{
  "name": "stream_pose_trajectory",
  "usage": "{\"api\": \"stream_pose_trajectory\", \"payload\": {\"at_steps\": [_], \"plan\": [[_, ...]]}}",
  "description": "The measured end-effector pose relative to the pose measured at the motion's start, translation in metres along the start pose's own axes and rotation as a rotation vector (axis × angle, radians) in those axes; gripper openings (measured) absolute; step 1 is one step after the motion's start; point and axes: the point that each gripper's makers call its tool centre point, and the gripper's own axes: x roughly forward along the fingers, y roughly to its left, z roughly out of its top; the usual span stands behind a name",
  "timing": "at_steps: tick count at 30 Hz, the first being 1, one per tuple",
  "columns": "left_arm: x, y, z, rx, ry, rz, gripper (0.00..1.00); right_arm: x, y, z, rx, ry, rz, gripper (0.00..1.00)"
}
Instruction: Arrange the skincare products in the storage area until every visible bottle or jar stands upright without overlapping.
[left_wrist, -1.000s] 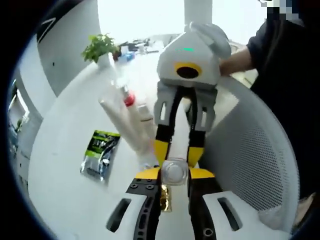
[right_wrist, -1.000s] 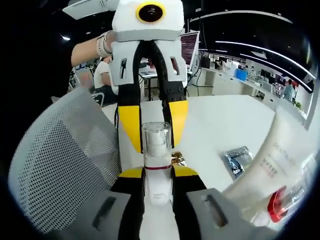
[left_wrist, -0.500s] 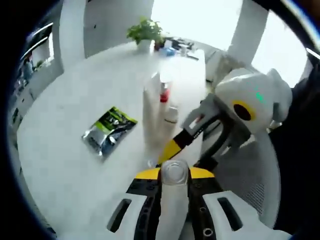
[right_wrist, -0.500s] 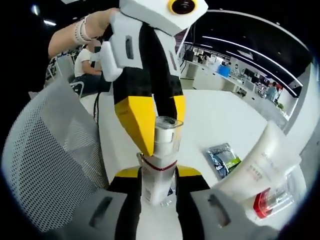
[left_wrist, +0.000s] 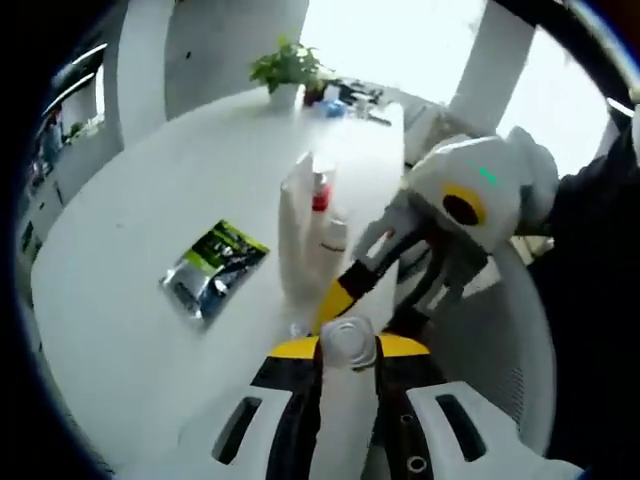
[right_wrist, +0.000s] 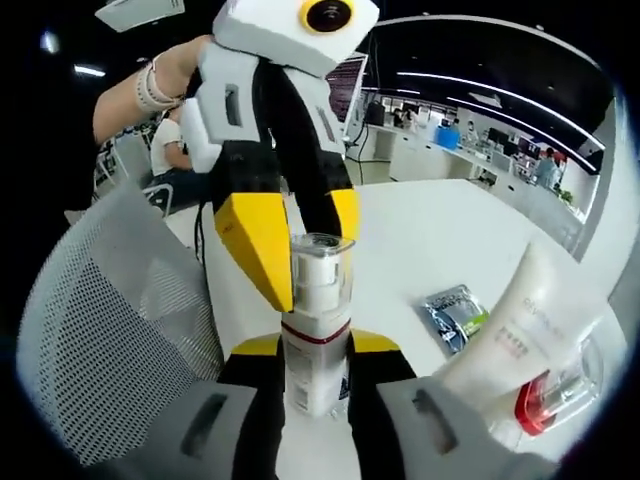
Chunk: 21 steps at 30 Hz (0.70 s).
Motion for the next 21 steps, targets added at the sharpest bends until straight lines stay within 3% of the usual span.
{"api": "stream_pose_trajectory", "payload": {"at_steps": [3, 7, 13, 16, 19, 21], "plan": [[0.001, -0.008, 0.003, 0.081, -0.012, -0.035, 0.17, -0.004, 0.006, 0.003, 0.015, -0.052, 0.071, 0.22], [0.004, -0.017, 0.007, 0.089, -0.047, -0.099, 0.18, -0.011, 0.010, 0.003, 0.020, -0.094, 0.136, 0.22], [0.005, -0.027, 0.020, 0.208, -0.146, -0.165, 0.19, -0.022, 0.016, 0.010, 0.085, -0.188, 0.212, 0.22], [0.011, -0.036, 0.017, 0.235, -0.128, -0.193, 0.20, -0.032, 0.020, 0.023, 0.130, -0.272, 0.268, 0.22], [0.014, -0.038, 0.020, 0.243, -0.149, -0.204, 0.20, -0.032, 0.019, 0.019, 0.118, -0.253, 0.268, 0.22], [0.015, -0.043, 0.024, 0.253, -0.177, -0.231, 0.21, -0.034, 0.023, 0.019, 0.137, -0.264, 0.304, 0.22]]}}
